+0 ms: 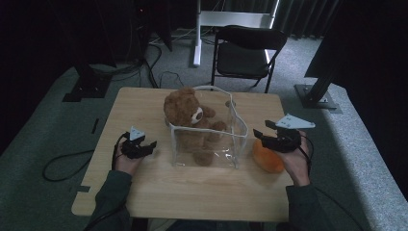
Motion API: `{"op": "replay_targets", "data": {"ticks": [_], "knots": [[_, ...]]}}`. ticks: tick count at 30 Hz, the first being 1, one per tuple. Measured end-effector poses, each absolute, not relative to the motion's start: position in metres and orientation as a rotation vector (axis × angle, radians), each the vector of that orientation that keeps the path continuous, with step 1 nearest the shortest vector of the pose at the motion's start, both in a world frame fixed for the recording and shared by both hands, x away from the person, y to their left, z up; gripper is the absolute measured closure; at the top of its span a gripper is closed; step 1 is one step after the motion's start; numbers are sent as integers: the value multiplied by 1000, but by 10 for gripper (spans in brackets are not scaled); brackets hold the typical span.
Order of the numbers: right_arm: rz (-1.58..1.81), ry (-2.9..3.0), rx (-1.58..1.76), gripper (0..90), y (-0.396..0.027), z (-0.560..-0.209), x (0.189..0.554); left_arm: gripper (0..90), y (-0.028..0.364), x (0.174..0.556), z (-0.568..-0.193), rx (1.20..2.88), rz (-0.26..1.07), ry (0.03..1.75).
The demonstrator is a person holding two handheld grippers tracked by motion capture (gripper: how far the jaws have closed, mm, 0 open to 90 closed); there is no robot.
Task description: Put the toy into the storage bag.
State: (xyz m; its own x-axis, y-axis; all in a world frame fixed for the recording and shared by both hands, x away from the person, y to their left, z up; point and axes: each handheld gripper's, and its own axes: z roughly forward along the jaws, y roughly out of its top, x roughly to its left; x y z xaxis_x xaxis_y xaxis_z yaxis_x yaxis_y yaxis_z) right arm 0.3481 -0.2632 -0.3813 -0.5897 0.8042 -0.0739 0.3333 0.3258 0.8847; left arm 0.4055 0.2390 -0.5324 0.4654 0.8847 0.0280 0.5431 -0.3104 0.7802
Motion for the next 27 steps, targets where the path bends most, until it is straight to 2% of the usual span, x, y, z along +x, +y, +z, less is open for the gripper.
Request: {"op": "replay_targets", "data": {"ticks": [7, 27], "knots": [[1199, 2096, 1017, 350, -267, -393, 343, 389, 240, 406, -535, 2001, 610, 1194], [1086, 2116, 1061, 133, -273, -421, 332, 389, 239, 407, -537, 2012, 604, 1197]]}}
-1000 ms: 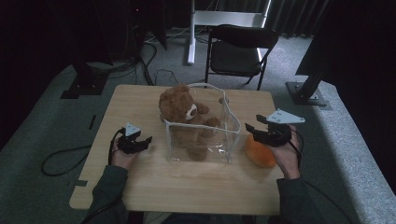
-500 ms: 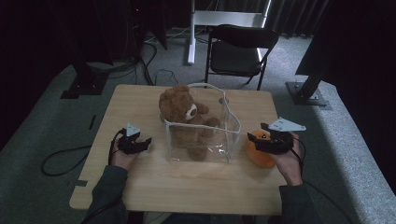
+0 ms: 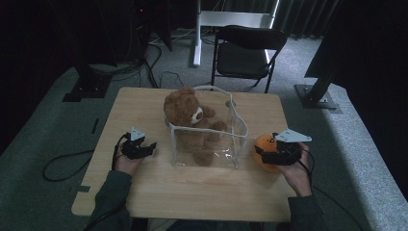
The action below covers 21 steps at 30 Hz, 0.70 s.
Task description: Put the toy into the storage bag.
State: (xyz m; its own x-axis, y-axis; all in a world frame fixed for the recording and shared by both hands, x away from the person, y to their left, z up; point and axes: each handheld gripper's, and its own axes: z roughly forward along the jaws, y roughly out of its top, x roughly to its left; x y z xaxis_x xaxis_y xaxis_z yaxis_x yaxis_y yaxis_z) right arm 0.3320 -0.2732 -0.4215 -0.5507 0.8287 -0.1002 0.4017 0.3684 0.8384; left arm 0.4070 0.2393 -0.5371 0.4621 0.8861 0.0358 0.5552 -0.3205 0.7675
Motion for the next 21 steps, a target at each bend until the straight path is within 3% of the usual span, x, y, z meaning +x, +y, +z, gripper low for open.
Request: {"op": "replay_targets", "data": {"ticks": [21], "knots": [[998, 2157, 1091, 117, -278, -451, 336, 389, 238, 407, -538, 2023, 598, 1198]]}}
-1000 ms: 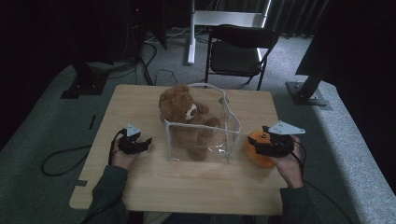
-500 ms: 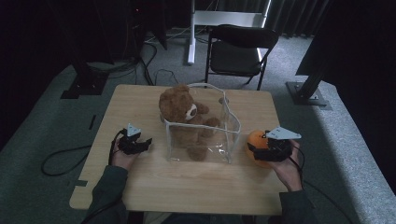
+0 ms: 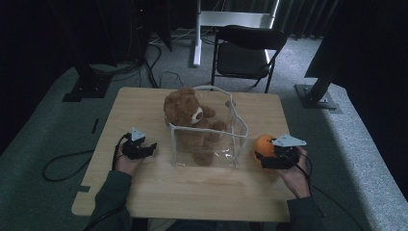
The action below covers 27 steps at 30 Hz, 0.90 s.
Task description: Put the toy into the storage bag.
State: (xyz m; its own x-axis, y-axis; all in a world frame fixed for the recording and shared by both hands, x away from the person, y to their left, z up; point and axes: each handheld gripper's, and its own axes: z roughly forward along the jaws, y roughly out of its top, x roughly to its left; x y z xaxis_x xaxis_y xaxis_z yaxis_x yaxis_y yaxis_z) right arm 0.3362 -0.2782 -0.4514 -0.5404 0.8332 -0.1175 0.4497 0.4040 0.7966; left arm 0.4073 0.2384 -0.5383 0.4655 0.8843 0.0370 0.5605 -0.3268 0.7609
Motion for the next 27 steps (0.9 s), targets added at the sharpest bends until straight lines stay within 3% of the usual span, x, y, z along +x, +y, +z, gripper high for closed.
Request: {"op": "replay_targets", "data": {"ticks": [27], "knots": [[805, 2168, 1165, 108, -294, -484, 357, 389, 237, 407, -538, 2027, 597, 1191]]}}
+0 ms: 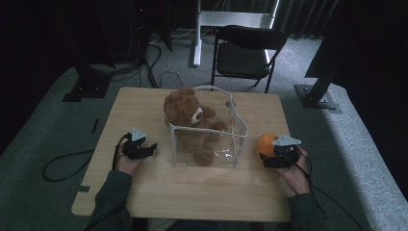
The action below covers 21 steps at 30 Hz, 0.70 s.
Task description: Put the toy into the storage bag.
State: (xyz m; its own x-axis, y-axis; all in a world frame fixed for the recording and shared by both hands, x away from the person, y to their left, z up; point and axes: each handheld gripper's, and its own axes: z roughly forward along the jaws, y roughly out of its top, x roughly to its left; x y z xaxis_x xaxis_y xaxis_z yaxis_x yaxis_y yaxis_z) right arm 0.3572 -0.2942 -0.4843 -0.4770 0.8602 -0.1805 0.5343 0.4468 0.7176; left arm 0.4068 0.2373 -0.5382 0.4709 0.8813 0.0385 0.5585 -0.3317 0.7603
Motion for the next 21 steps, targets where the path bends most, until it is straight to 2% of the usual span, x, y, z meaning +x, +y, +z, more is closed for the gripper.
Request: {"op": "replay_targets", "data": {"ticks": [21], "knots": [[846, 2157, 1247, 104, -307, -491, 369, 389, 237, 407, -539, 2036, 594, 1191]]}}
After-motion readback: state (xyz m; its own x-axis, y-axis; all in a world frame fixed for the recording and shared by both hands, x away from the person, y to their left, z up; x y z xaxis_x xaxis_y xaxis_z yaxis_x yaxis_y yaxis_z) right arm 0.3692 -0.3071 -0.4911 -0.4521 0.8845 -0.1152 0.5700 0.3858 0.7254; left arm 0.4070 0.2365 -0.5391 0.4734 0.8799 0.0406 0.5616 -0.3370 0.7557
